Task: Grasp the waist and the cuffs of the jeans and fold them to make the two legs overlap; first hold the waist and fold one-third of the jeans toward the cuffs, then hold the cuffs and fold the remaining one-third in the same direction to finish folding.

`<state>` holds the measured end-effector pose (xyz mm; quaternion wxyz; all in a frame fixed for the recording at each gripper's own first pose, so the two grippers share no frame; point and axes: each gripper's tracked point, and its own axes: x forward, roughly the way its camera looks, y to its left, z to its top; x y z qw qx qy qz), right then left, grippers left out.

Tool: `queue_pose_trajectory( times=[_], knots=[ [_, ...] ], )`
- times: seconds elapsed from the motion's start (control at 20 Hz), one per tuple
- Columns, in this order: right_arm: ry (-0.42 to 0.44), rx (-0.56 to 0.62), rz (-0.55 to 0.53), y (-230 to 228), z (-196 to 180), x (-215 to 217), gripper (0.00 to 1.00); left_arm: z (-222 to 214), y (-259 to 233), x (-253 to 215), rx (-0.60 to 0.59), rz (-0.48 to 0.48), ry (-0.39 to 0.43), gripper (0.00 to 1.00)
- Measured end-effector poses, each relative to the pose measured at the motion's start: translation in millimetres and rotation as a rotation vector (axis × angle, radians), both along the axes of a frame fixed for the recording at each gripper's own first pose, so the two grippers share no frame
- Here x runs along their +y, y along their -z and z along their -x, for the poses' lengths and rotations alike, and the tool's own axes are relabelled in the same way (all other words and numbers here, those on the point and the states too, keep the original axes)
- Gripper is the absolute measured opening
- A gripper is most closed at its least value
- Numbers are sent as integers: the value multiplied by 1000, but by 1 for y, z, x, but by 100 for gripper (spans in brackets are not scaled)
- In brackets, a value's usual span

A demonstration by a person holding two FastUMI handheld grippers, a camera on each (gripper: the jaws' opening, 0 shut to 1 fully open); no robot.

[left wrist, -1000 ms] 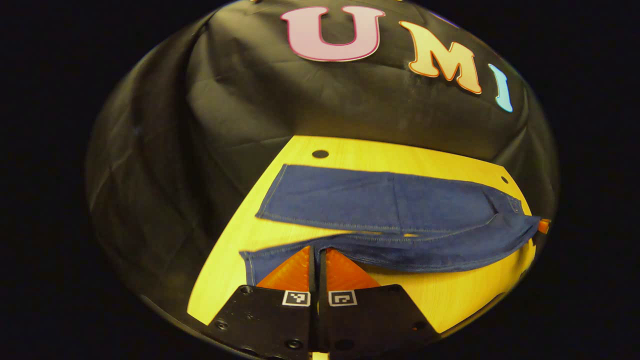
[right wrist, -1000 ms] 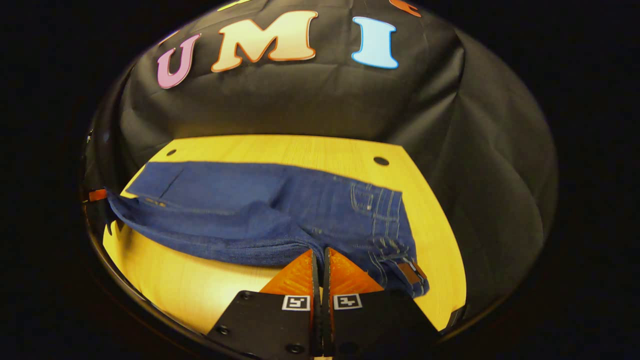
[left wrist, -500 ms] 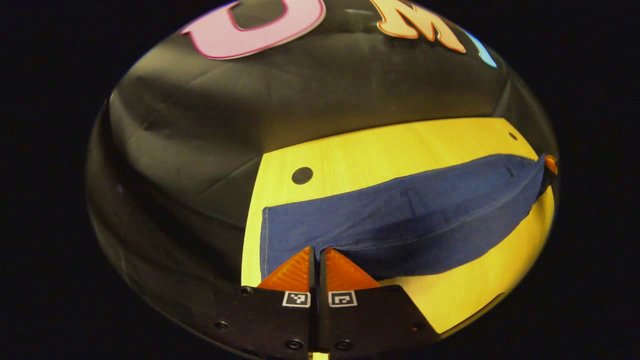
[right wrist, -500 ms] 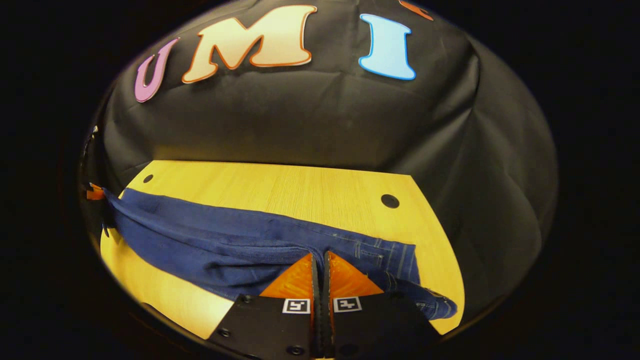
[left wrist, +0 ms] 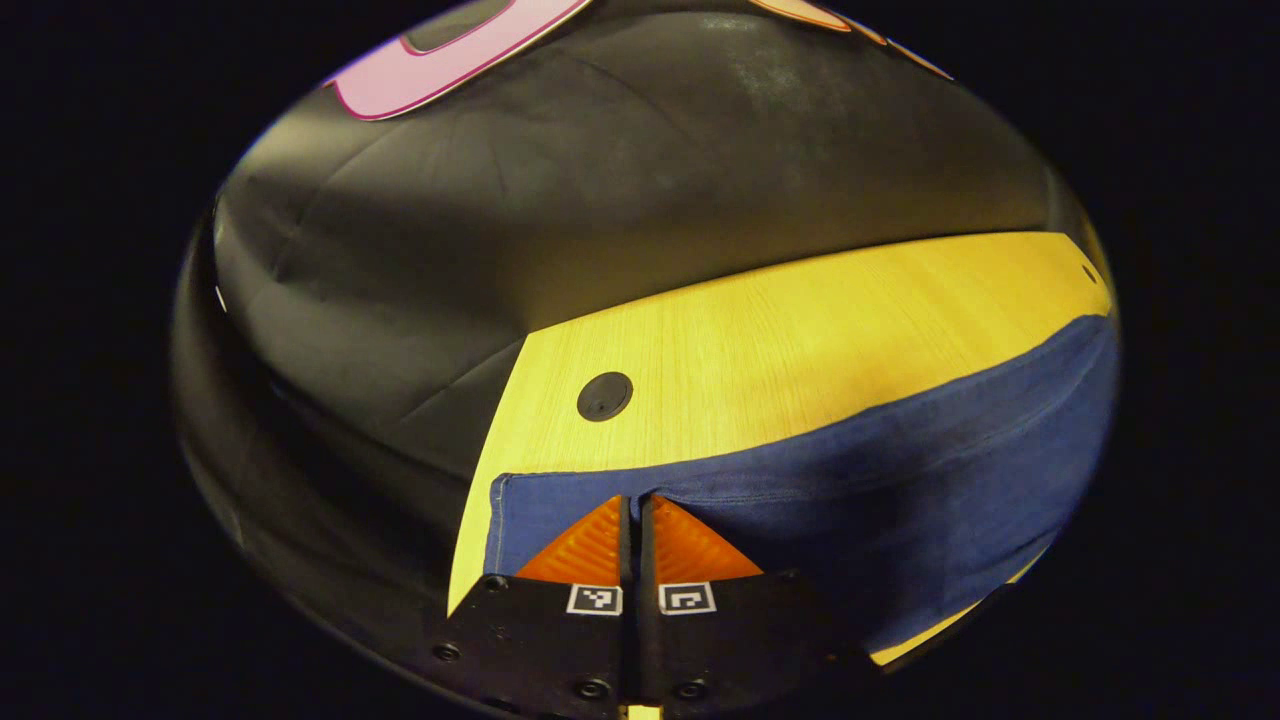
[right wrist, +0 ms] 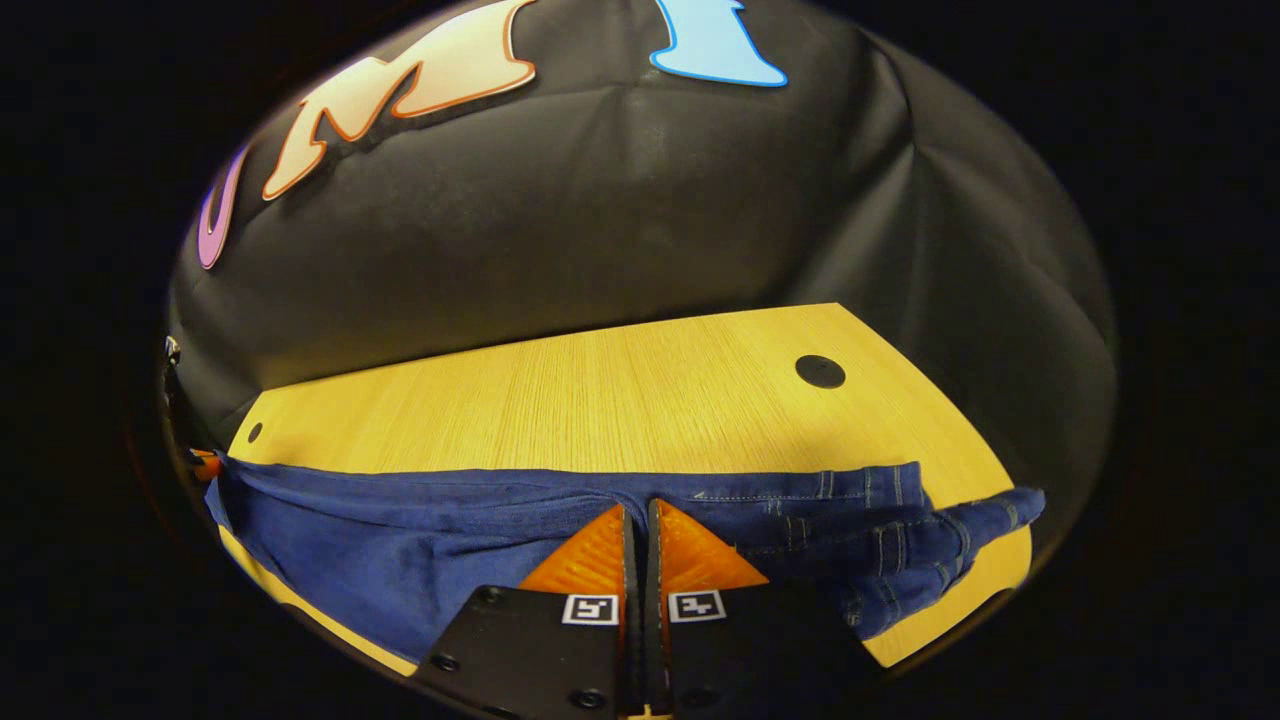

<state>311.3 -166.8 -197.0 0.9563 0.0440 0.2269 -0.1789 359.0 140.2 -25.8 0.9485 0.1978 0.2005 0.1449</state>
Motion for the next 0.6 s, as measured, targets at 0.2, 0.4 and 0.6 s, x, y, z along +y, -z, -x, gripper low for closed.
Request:
queue_pose_trajectory(
  times=[0.2,0.4,0.6],
  knots=[
    [-15,-47,-108,2,-9,2,12,-7,5,-1,-23,10,-24,2],
    [-15,-142,-186,-31,6,-1,98,-2,-17,-32,-156,138,30,100],
    [60,-143,-142,-51,52,-50,94,21,-49,-59,-251,185,102,95]
  ],
)
